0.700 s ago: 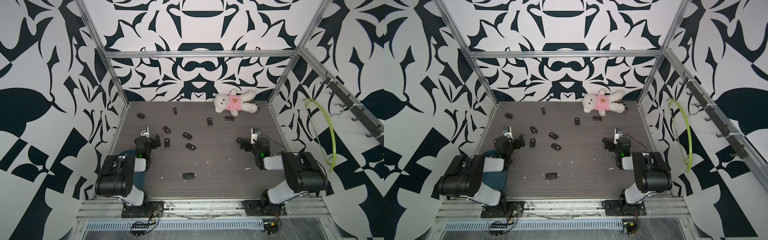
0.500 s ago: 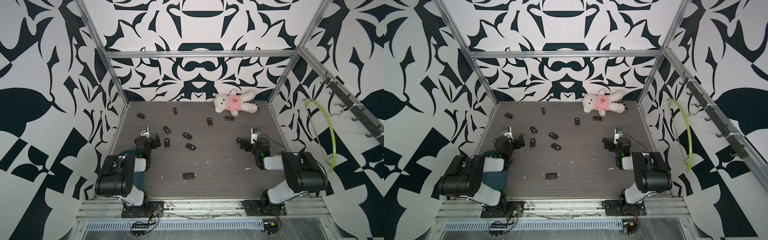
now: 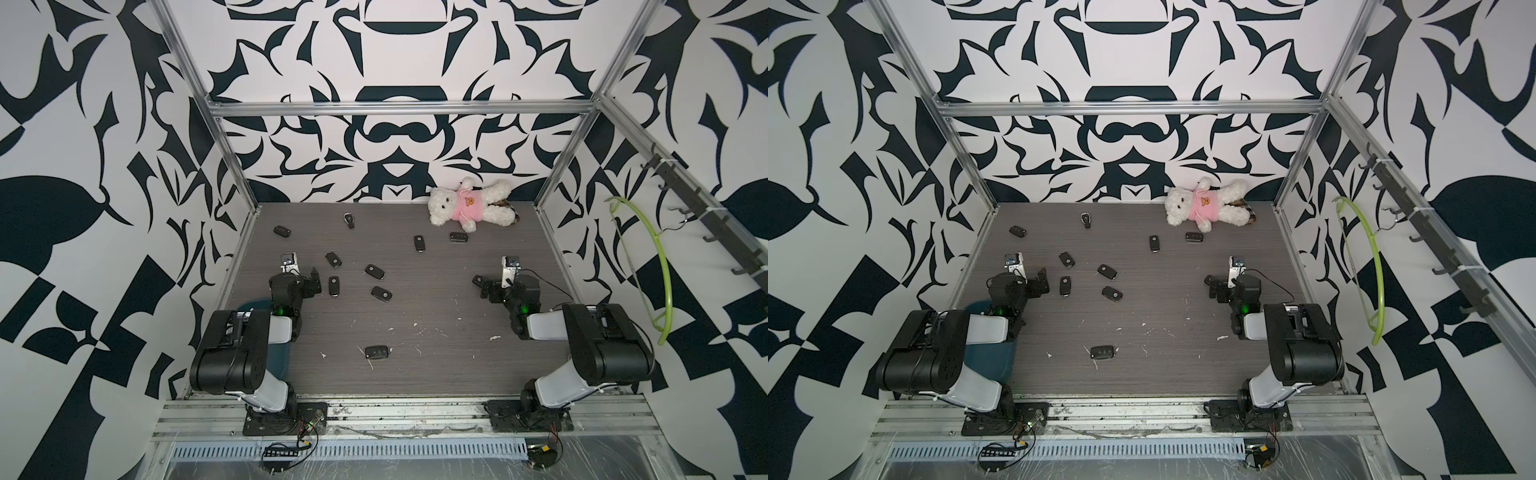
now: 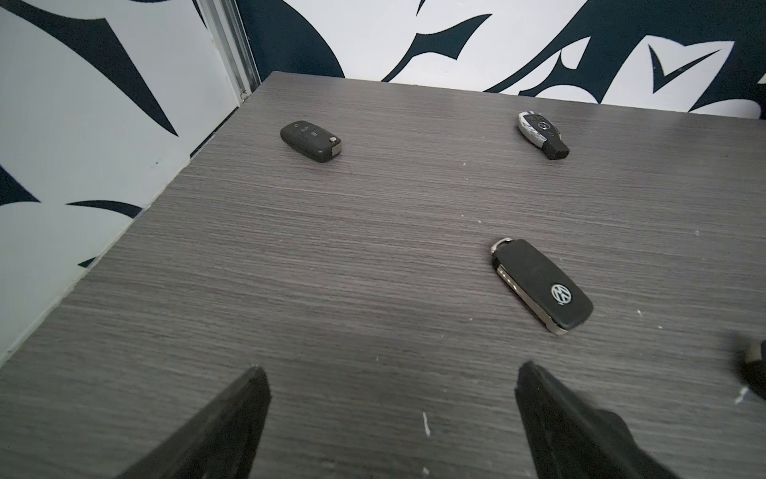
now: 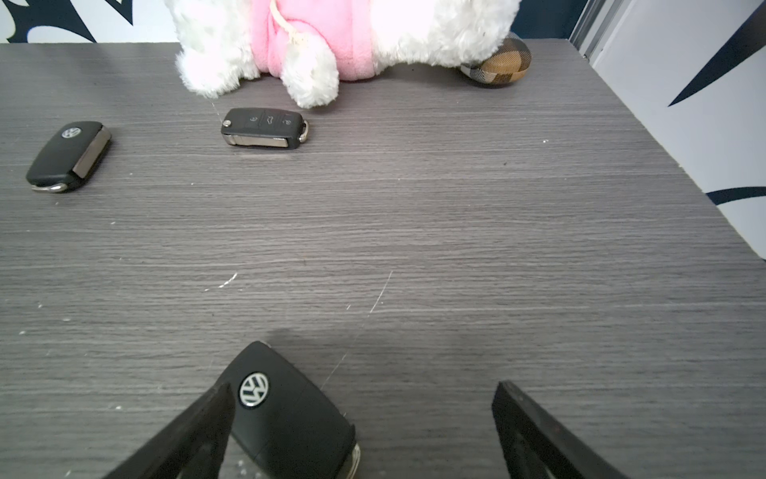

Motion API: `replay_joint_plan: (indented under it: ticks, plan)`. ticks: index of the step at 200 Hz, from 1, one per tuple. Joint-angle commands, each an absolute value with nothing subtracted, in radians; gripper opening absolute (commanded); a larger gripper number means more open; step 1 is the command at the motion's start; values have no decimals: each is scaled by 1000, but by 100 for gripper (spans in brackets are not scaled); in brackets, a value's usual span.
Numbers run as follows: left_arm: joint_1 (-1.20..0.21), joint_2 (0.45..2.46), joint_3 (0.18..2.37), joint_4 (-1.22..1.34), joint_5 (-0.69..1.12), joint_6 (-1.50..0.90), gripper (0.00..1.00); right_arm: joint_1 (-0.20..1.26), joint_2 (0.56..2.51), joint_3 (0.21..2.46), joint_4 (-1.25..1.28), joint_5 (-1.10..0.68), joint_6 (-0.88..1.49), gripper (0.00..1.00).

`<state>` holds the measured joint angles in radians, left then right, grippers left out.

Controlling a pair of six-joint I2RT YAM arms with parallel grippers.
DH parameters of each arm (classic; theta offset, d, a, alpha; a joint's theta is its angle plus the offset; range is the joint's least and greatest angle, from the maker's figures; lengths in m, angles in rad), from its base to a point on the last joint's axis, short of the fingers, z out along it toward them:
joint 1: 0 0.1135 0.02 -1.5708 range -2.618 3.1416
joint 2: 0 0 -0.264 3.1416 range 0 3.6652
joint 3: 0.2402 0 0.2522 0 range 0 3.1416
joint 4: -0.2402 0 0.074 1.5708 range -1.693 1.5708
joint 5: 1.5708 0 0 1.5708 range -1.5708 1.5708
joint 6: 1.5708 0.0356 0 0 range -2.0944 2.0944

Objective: Place the car key into the storage box
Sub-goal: Pick up the storage box at the corner of the board.

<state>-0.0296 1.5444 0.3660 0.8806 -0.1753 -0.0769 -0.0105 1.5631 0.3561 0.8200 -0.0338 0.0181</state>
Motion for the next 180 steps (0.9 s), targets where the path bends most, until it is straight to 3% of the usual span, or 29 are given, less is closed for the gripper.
replay_joint_plan:
  ticks: [1, 25, 41, 76, 120, 138, 156, 180]
  plan:
    - [-32, 1543, 374, 887, -171, -71, 99, -6, 1545, 380, 833, -38, 10, 100]
    - [-32, 1511, 387, 863, -197, -74, 99, -7, 1543, 374, 839, -40, 9, 100]
    - [-32, 1414, 483, 602, -225, -86, 99, -7, 1515, 367, 835, -31, 13, 100]
    - [-31, 1305, 771, 126, -350, -139, 99, -6, 1314, 509, 446, 68, 80, 100]
    - [-14, 1347, 1109, -384, -422, -370, 99, -6, 1159, 611, 370, -56, 294, 100]
    - [-3, 1315, 1105, -413, -336, -400, 99, -6, 1156, 681, 304, -30, 418, 100]
    - [-3, 1211, 1023, -356, -294, -436, 99, -6, 1177, 815, 70, 70, 561, 100]
    - [-3, 1114, 966, -376, -269, -452, 99, -7, 1211, 863, 52, 5, 565, 100]
